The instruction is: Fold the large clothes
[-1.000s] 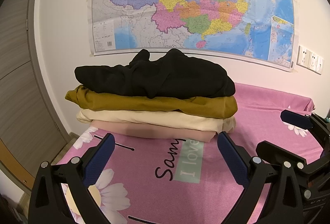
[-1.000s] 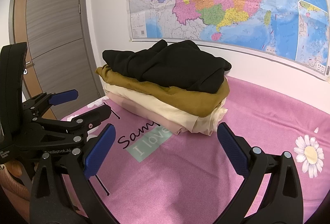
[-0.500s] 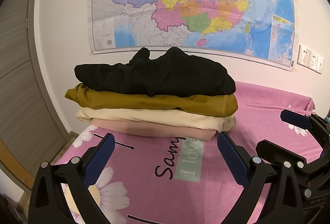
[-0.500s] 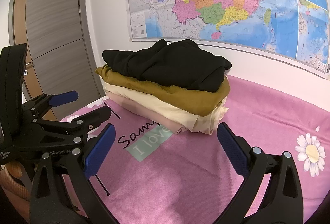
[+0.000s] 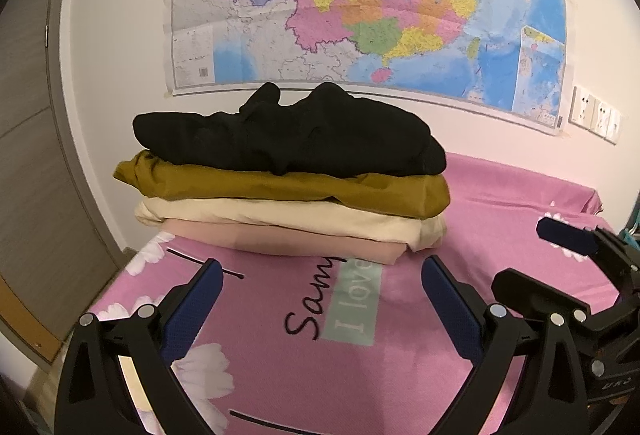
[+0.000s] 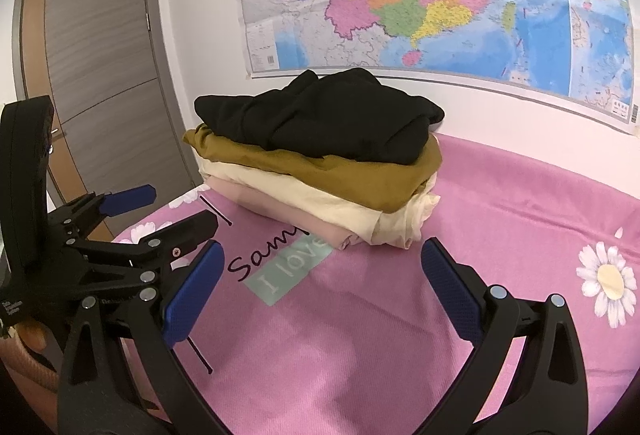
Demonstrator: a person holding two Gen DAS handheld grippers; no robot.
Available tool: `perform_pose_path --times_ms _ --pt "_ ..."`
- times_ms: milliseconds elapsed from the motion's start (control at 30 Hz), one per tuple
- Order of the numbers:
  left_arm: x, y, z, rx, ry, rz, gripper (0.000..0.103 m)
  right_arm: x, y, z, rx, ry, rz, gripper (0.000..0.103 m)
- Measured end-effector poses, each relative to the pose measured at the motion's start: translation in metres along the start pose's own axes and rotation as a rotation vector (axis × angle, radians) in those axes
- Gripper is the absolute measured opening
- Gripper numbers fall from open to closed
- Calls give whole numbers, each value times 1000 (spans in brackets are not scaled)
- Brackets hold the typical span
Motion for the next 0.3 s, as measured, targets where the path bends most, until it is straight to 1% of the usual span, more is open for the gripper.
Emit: perform_pose_path --times_ms 133,233,300 --pt "-7 -10 14 -48 -3 -47 96 -10 6 11 -18 -21 -9 97" --pt "-11 -20 35 -90 -12 -85 96 -27 16 36 -80 -67 -21 97" --pt "-14 -30 58 -142 -39 -127 96 -43 23 62 -132 -131 -40 97"
Point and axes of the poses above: each gripper's, at about its wrist camera, not at the fingertips, and y roughly against the way its jaws point, z to its right, x to its top, the point moved 7 cm from there along -y, roughly the way its jaws point, and after that the axes turned 15 degrees about -z, right-handed, at the moved point
